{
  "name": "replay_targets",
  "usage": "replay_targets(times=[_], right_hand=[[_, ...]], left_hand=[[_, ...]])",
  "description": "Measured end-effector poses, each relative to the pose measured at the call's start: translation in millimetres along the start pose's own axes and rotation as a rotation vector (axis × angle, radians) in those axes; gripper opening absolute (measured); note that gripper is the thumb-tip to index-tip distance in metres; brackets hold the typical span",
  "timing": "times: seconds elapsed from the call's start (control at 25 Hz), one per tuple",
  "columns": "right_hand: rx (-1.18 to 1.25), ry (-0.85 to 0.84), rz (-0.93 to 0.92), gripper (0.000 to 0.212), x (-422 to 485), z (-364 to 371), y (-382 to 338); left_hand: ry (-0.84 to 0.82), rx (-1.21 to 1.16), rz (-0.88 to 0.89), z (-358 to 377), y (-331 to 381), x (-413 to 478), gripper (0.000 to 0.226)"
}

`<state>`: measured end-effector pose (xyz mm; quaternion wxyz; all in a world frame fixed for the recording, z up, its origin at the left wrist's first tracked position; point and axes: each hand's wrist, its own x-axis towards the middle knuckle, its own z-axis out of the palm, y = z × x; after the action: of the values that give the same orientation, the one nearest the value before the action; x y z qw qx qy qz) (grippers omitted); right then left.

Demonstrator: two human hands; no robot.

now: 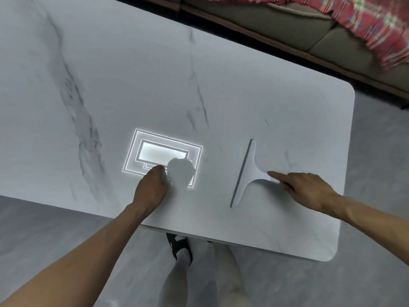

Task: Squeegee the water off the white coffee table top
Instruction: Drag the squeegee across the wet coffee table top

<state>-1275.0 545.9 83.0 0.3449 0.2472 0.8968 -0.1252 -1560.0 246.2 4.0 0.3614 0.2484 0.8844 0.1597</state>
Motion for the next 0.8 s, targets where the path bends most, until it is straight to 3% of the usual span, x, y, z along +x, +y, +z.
replay_targets(times=[0.12, 0.24, 0.52, 0.64, 0.8], right_hand=[[0.113, 0.142, 0.061, 0.043, 8, -25, -3], [0.258, 0.258, 0.054, 0.042, 50, -50, -57], [0.091, 0.212, -0.496, 0.040, 88, -5, -218], [-0.001, 0.071, -0.657, 0.042, 69, 38, -240], [-0.001, 0.064, -0.559, 0.042, 53, 61, -190]], left_hand=[[0.028, -0.002, -0.034, 6, -5, 0, 0.032], [0.127, -0.157, -0.176, 6, -17, -2, 0.032], [0.386, -0.327, -0.405, -17, -63, -10, 0.036], [0.337, -0.282, -0.386, -12, -64, -22, 0.040], [0.209, -0.136, -0.217, 18, -42, -37, 0.048]])
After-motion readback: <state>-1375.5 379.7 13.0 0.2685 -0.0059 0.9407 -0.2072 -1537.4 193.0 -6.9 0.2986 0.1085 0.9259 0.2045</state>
